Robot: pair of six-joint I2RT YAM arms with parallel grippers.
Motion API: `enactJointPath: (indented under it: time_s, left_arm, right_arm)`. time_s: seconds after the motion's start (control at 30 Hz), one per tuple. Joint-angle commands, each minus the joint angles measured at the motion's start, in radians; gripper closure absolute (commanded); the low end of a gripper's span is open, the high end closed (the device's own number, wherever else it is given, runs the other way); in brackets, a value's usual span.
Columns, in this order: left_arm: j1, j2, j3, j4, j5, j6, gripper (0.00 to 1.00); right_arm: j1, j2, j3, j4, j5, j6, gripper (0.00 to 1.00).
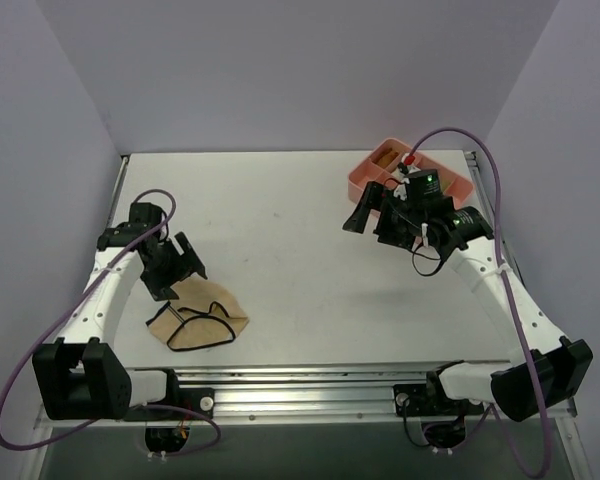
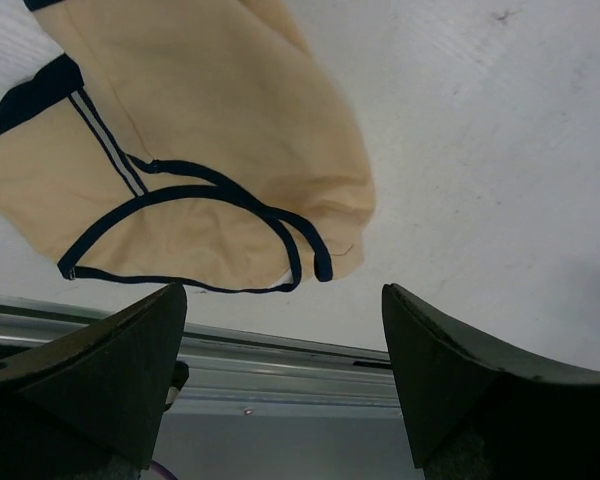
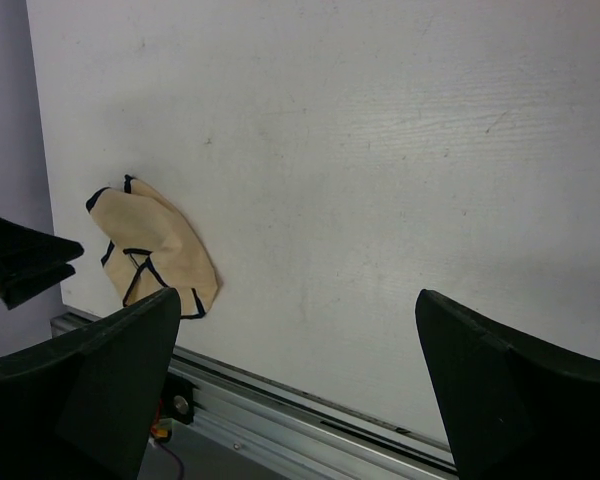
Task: Roll the underwear
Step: Move the underwear to the center of the board
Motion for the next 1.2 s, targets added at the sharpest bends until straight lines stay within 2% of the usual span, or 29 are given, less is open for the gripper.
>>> enactJointPath:
  time_s: [0.0, 0.27, 0.37, 0.5, 0.53, 0.57, 0.77, 0.8, 0.97, 1.07, 1.1, 1.17]
  left_arm:
    - [0.004, 0.025, -0.042, 0.038, -0.014, -0.01, 0.13]
    - [0.005, 0.126, -0.128, 0.131, -0.045, -0.032, 0.18]
    - [0.004, 0.204, -0.142, 0.193, -0.026, -0.028, 0.24]
    - [-0.027, 0.307, -0.144, 0.273, 0.041, -0.015, 0.43]
    - [-0.057, 0.324, -0.134, 0.279, 0.041, -0.015, 0.48]
    - [-0.073, 0.356, -0.131, 0.299, 0.044, -0.018, 0.59]
    - [-0.229, 0.45, -0.095, 0.388, 0.112, -0.062, 0.88]
    - [-0.255, 0.461, -0.087, 0.403, 0.124, -0.076, 0.97]
    - [-0.437, 0.515, -0.004, 0.469, 0.167, -0.133, 0.98]
    - [-0.502, 0.544, 0.069, 0.478, 0.192, -0.15, 0.97]
    - [-0.531, 0.547, 0.12, 0.459, 0.186, -0.15, 0.94]
    - [-0.542, 0.521, 0.152, 0.41, 0.169, -0.15, 0.73]
  right_arm:
    - [0.009, -0.054, -0.023, 0.003, -0.045, -0.017, 0.0]
    - [0.009, -0.075, -0.044, -0.011, -0.06, -0.039, 0.01]
    - [0.008, -0.078, -0.042, -0.025, -0.053, -0.045, 0.01]
    - [0.006, -0.087, -0.026, -0.04, -0.019, -0.045, 0.01]
    - [0.008, -0.095, -0.018, -0.042, -0.01, -0.045, 0.01]
    - [0.006, -0.097, -0.015, -0.043, 0.005, -0.045, 0.01]
    - [0.002, -0.112, -0.01, -0.057, 0.052, -0.025, 0.02]
    - [0.0, -0.115, -0.015, -0.057, 0.062, -0.02, 0.02]
    - [0.0, -0.127, -0.041, -0.043, 0.07, 0.007, 0.02]
    - [0.0, -0.126, -0.059, -0.026, 0.064, 0.018, 0.02]
    - [0.0, -0.124, -0.072, -0.019, 0.058, 0.019, 0.02]
    - [0.006, -0.118, -0.081, 0.009, 0.053, 0.019, 0.04]
